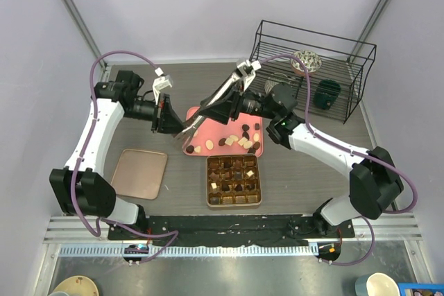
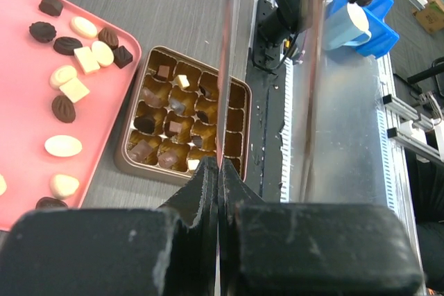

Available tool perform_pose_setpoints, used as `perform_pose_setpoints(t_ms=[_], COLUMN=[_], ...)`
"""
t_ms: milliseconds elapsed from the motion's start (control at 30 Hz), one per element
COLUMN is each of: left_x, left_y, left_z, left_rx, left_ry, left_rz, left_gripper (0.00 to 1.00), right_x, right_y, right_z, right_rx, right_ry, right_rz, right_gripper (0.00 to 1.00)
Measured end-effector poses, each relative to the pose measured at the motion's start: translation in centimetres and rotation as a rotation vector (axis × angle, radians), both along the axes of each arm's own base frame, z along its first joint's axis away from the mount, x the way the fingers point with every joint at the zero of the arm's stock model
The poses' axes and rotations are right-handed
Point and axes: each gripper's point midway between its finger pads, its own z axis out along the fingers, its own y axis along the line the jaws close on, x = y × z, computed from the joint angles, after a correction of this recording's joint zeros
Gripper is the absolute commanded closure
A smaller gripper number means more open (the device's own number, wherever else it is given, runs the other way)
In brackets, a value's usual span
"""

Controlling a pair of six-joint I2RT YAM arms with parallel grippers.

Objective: Pack the chocolate
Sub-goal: Pick up the clamp from the center of the board.

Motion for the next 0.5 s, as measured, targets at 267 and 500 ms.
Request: perform_pose_setpoints(t_ms=[267,500], left_x=[-0.44,-0.90], left_y=[0.09,0.45], left_z=[0.43,0.71], left_rx=[0.004,0.038], left_ry=[-0.030,-0.093], left_rz=[0.000,0.004], left_gripper=[1.00,0.47], right_x=[0.24,-0.64], right_y=[0.12,-0.12], right_z=[-0.14,0.44], right_rx=[-0.021,-0.030], right_ry=[0.000,-0.016], right_rz=[-0.008,0.001], right_gripper=[0.67,0.71])
